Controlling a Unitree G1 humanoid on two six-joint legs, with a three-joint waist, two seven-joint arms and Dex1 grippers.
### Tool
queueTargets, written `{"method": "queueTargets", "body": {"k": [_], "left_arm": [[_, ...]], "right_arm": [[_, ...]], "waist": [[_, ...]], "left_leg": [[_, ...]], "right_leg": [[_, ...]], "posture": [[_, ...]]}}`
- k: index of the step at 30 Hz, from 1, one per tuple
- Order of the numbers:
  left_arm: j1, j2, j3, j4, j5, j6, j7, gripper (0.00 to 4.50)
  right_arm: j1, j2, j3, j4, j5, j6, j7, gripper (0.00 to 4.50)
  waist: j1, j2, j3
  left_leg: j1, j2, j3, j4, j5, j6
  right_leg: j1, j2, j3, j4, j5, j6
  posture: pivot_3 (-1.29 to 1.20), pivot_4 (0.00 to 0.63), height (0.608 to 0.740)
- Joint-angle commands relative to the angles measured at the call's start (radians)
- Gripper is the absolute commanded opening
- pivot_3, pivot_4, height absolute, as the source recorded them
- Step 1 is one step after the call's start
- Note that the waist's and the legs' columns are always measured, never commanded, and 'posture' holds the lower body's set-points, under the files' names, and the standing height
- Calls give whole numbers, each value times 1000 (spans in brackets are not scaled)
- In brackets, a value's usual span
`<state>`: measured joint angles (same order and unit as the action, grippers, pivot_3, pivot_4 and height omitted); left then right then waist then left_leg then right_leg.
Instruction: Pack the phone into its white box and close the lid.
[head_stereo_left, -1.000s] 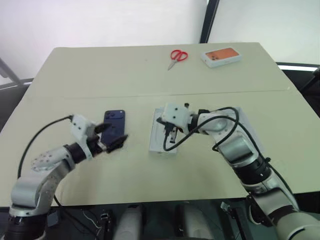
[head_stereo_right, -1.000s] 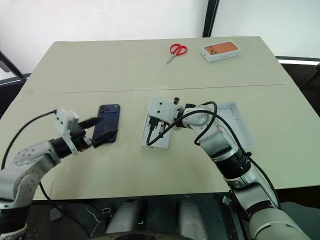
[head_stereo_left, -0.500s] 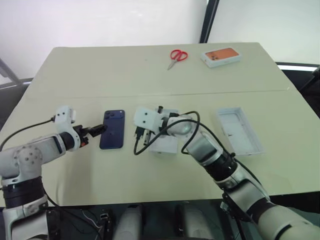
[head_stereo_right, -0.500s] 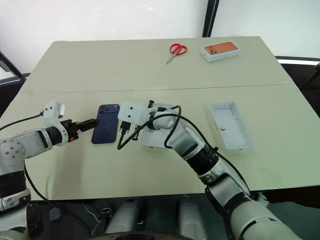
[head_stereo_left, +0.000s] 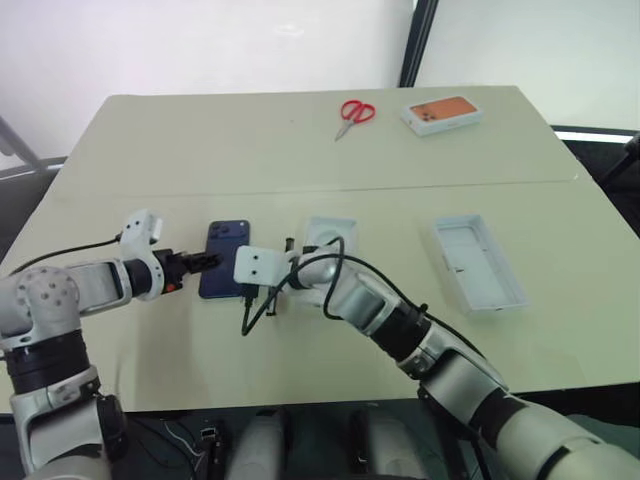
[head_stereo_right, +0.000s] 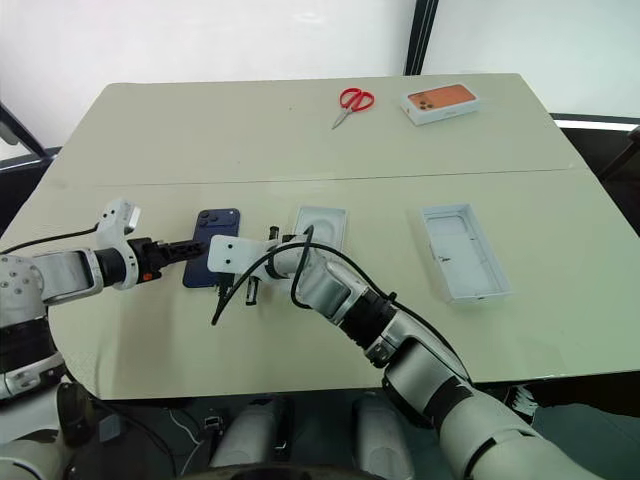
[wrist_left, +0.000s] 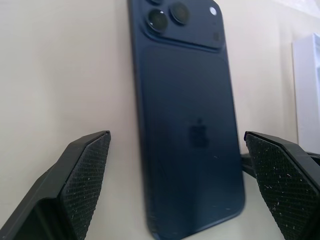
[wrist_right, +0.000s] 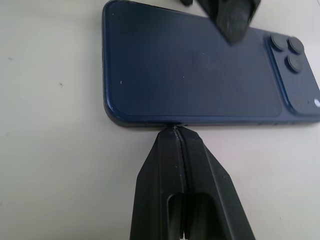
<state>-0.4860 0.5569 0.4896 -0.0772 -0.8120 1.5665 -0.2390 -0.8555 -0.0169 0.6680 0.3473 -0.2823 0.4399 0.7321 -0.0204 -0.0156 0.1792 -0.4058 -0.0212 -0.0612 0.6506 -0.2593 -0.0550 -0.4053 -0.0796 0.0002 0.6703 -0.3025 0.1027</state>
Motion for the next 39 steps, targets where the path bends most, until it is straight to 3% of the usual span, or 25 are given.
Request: {"method": "queueTargets", "body": {"k": [1,21,32,39], "left_arm": [[25,-44,-24,8,-45,48,0,4500],[-21,-124,71,45,-184,48,55,4500],[-13,-116,25,29,-256,48,112,4500],[-38,-108,97,70,-208,48,157,4500]], "right_arm": [[-25,33,6,0,-12,-31,-4,21],[10,23,-7,-10,-38,-44,-7,21],[16,29,-14,3,-52,-58,-12,21],[24,16,-17,-10,-56,-57,-12,21]], "waist": [[1,0,0],[7,0,-1],[0,-1,-1],[-1,-1,-1]], "left_leg": [[0,0,0,0,0,0],[0,0,-1,0,0,0],[0,0,-1,0,0,-1],[0,0,-1,-1,0,-1]], "right_leg": [[0,0,0,0,0,0],[0,-2,0,0,0,0],[0,-1,0,0,0,0],[0,-1,0,0,0,0]], "posture": [[0,150,740],[0,150,740],[0,150,740],[0,150,740]]}}
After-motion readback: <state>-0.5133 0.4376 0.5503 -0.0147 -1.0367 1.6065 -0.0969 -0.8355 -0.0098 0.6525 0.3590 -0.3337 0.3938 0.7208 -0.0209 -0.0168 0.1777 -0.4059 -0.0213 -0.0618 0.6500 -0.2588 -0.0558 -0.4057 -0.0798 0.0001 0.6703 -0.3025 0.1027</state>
